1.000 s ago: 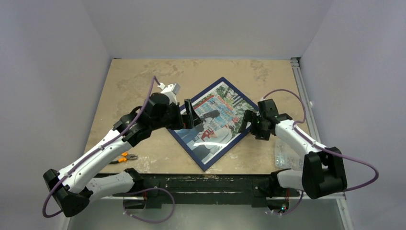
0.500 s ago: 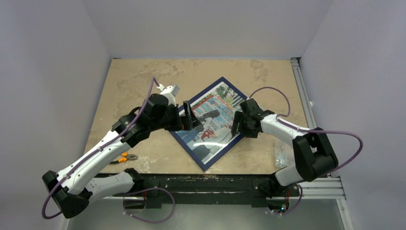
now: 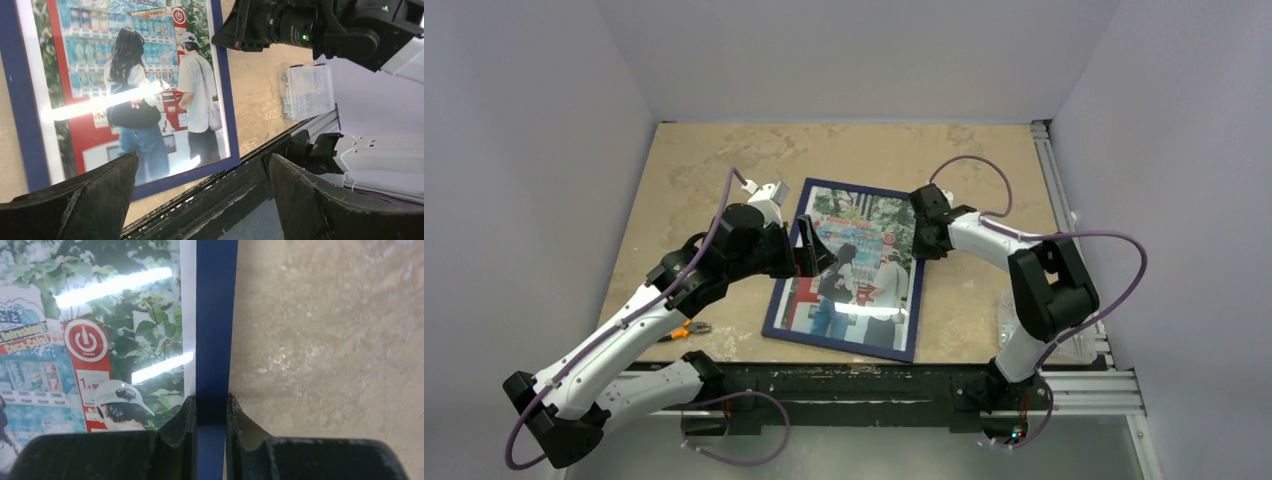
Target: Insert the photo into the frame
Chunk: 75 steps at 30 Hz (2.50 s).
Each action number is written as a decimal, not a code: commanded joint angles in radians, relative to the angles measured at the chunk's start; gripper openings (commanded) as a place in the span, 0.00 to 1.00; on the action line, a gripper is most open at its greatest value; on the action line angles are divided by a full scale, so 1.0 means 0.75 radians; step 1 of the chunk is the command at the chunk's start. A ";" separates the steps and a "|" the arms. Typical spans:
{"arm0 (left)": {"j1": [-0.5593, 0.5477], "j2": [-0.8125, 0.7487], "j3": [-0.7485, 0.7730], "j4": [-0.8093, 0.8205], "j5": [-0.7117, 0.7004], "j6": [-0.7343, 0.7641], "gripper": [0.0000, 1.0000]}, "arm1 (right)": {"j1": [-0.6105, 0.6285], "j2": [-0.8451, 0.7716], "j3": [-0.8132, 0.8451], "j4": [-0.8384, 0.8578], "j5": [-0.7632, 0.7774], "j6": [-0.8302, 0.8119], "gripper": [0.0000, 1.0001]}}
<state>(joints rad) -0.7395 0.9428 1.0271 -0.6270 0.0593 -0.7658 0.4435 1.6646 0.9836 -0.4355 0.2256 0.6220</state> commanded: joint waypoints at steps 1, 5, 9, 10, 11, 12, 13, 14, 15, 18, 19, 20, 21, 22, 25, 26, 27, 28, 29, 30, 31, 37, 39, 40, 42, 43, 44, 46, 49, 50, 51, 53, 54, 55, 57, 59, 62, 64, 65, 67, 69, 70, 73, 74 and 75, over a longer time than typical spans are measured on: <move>0.012 -0.020 -0.029 0.072 0.017 0.026 1.00 | 0.020 0.137 0.178 -0.099 0.125 -0.308 0.00; 0.023 -0.002 -0.048 0.040 0.010 0.043 1.00 | 0.017 0.280 0.376 -0.138 0.185 -0.409 0.00; 0.063 0.071 -0.080 -0.054 -0.018 0.026 1.00 | 0.005 0.365 0.533 -0.215 0.149 -0.421 0.22; 0.079 0.093 -0.096 -0.069 -0.016 0.019 1.00 | -0.001 0.356 0.543 -0.219 0.119 -0.416 0.33; 0.106 0.112 -0.118 -0.078 -0.014 0.011 1.00 | -0.005 0.340 0.539 -0.218 0.089 -0.405 0.42; 0.129 0.127 -0.142 -0.077 -0.006 0.002 1.00 | -0.009 0.314 0.522 -0.213 0.058 -0.394 0.50; 0.151 0.139 -0.172 -0.074 0.001 -0.005 1.00 | -0.015 0.285 0.500 -0.204 0.025 -0.376 0.56; 0.175 0.145 -0.201 -0.066 -0.002 -0.013 1.00 | -0.023 0.255 0.471 -0.197 -0.022 -0.359 0.59; 0.201 0.149 -0.235 -0.057 -0.002 -0.021 1.00 | -0.032 0.213 0.439 -0.191 -0.057 -0.340 0.62; 0.293 0.165 -0.345 -0.020 0.005 -0.038 1.00 | -0.069 0.113 0.306 -0.153 -0.196 -0.285 0.65; 0.326 0.176 -0.375 -0.006 0.012 -0.042 1.00 | -0.085 0.080 0.244 -0.127 -0.249 -0.265 0.66; 0.351 0.187 -0.405 0.011 0.008 -0.047 1.00 | -0.102 0.043 0.183 -0.098 -0.307 -0.247 0.66; 0.377 0.199 -0.440 0.050 0.014 -0.052 1.00 | -0.118 0.009 0.124 -0.065 -0.367 -0.232 0.67; 0.404 0.212 -0.472 0.094 0.036 -0.052 1.00 | -0.137 -0.022 0.061 -0.028 -0.432 -0.213 0.68; 0.455 0.261 -0.525 0.244 0.116 -0.041 1.00 | -0.172 -0.091 -0.092 0.070 -0.595 -0.151 0.70; 0.464 0.285 -0.528 0.288 0.132 -0.030 1.00 | -0.174 -0.106 -0.130 0.104 -0.636 -0.129 0.71; 0.472 0.312 -0.525 0.334 0.156 -0.020 1.00 | -0.174 -0.113 -0.161 0.135 -0.666 -0.112 0.71; 0.477 0.342 -0.516 0.378 0.192 -0.001 1.00 | -0.174 -0.117 -0.185 0.162 -0.692 -0.096 0.72; 0.482 0.379 -0.498 0.414 0.220 0.011 1.00 | -0.174 -0.114 -0.212 0.201 -0.724 -0.075 0.72; 0.484 0.424 -0.476 0.442 0.250 0.021 1.00 | -0.174 -0.104 -0.227 0.231 -0.747 -0.060 0.72; 0.487 0.472 -0.448 0.468 0.279 0.033 1.00 | -0.174 -0.089 -0.232 0.251 -0.757 -0.051 0.72; 0.487 0.702 -0.337 0.609 0.392 0.020 0.99 | -0.176 0.002 -0.171 0.306 -0.804 -0.022 0.72; 0.487 0.740 -0.309 0.636 0.412 0.010 0.98 | -0.181 0.025 -0.111 0.291 -0.800 -0.035 0.72; 0.487 0.755 -0.294 0.647 0.420 0.007 0.98 | -0.186 0.041 -0.073 0.267 -0.795 -0.043 0.72; 0.489 0.792 -0.244 0.630 0.407 0.017 0.98 | -0.194 0.063 -0.005 0.231 -0.795 -0.054 0.72; 0.489 0.809 -0.213 0.611 0.401 0.032 0.98 | -0.194 0.071 0.021 0.217 -0.792 -0.054 0.72; 0.489 0.832 -0.182 0.593 0.400 0.043 0.98 | -0.194 0.076 0.036 0.207 -0.791 -0.054 0.72; 0.489 0.862 -0.140 0.568 0.402 0.058 0.98 | -0.195 0.071 0.046 0.204 -0.789 -0.049 0.72; 0.489 0.869 -0.119 0.545 0.364 0.074 0.99 | -0.194 0.052 0.029 0.211 -0.786 -0.043 0.72; 0.490 0.869 -0.117 0.545 0.361 0.079 0.99 | -0.194 0.044 0.018 0.222 -0.792 -0.041 0.72; 0.491 0.874 -0.110 0.541 0.365 0.084 0.99 | -0.196 0.035 0.005 0.235 -0.796 -0.038 0.72; 0.491 0.879 -0.093 0.520 0.364 0.094 0.99 | -0.195 0.024 -0.001 0.233 -0.791 -0.035 0.72; 0.491 0.870 -0.090 0.501 0.344 0.099 0.99 | -0.195 0.020 0.004 0.218 -0.772 -0.040 0.73; 0.493 0.859 -0.091 0.474 0.306 0.107 0.99 | -0.196 0.013 0.014 0.197 -0.749 -0.049 0.73; 0.493 0.780 -0.101 0.402 0.173 0.116 1.00 | -0.196 -0.018 0.037 0.148 -0.681 -0.071 0.74; 0.495 0.673 -0.118 0.334 0.037 0.126 1.00 | -0.197 -0.083 0.050 0.110 -0.618 -0.092 0.77; 0.496 0.471 -0.149 0.282 -0.070 0.164 1.00 | -0.197 -0.227 0.041 0.094 -0.535 -0.121 0.84; 0.495 0.324 -0.173 0.269 -0.131 0.198 1.00 | -0.198 -0.345 0.028 0.091 -0.483 -0.132 0.88; 0.495 0.244 -0.187 0.264 -0.154 0.215 1.00 | -0.197 -0.400 0.018 0.090 -0.458 -0.133 0.89; 0.495 0.088 -0.213 0.259 -0.204 0.251 1.00 | -0.197 -0.513 -0.001 0.090 -0.412 -0.142 0.90; 0.495 -0.061 -0.249 0.262 -0.251 0.286 1.00 | -0.197 -0.630 -0.022 0.097 -0.385 -0.165 0.92; 0.495 -0.137 -0.263 0.259 -0.280 0.301 1.00 | -0.197 -0.671 -0.028 0.093 -0.374 -0.178 0.92; 0.495 -0.317 -0.293 0.247 -0.334 0.354 1.00 | -0.197 -0.796 -0.037 0.072 -0.346 -0.210 0.92; 0.495 -0.361 -0.295 0.236 -0.352 0.380 1.00 | -0.197 -0.836 -0.042 0.070 -0.335 -0.217 0.92; 0.496 -0.401 -0.299 0.224 -0.372 0.398 1.00 | -0.197 -0.876 -0.050 0.069 -0.319 -0.220 0.93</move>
<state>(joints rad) -0.3668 0.7296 0.8303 -0.4267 -0.1226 -0.5583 0.2955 1.0885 0.9730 -0.3645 -0.0818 0.5014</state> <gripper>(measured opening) 0.998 0.922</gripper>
